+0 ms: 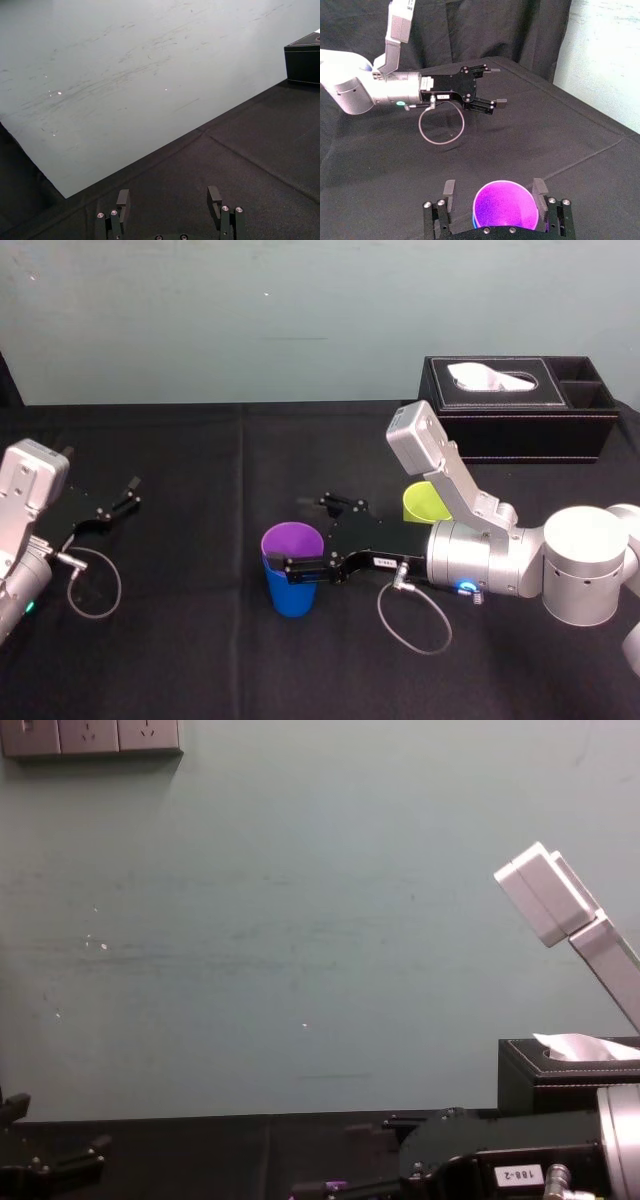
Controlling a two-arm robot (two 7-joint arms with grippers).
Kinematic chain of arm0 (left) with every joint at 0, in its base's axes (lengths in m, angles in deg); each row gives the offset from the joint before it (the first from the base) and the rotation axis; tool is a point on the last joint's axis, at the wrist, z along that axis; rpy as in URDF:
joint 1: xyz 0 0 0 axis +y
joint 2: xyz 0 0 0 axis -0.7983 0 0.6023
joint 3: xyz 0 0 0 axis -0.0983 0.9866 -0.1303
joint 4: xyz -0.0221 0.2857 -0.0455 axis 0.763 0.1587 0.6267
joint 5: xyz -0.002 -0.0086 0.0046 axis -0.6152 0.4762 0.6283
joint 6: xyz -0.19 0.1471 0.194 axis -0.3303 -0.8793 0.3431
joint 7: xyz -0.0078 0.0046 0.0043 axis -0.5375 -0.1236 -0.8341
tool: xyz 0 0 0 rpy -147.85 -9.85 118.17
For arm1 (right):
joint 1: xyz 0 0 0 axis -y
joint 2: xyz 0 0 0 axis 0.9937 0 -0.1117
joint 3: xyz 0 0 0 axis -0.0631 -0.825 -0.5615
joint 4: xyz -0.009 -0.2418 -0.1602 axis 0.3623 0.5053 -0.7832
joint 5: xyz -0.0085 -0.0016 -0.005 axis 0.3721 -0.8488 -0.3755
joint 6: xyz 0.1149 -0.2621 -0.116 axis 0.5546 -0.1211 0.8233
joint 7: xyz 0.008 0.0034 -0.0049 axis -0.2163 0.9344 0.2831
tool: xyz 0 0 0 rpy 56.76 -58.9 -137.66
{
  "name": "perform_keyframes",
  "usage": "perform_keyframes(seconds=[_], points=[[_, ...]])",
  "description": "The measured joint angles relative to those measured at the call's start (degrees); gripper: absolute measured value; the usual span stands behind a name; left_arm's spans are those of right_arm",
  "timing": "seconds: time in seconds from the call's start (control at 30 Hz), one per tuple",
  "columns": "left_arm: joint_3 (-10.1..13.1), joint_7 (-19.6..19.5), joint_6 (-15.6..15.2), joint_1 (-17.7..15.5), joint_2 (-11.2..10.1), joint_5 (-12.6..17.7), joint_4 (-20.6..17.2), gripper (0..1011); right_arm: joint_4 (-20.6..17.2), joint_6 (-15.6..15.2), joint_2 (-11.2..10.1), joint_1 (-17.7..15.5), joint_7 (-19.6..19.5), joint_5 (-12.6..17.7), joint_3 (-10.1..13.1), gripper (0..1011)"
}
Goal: Stack the three plastic cups sequentially using one hand.
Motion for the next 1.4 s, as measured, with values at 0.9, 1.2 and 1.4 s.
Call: perform_keyframes(seconds=[0.9,1.2,1.4], points=[[0.0,0.0,0.0,0.0,0.0,0.0,0.0,1010,-3.7,1.0,-3.3,-2.8,-1.5,1.5,3.7,1000],[0.0,0.0,0.0,0.0,0.0,0.0,0.0,1010,-6.8,3.7,-7.6,-7.2,-3.4,2.6,8.3,1000],[0.0,0.0,0.0,0.0,0.0,0.0,0.0,1010,-7.4,5.6,-9.5,-10.2,-4.7,2.6,11.1,1000]])
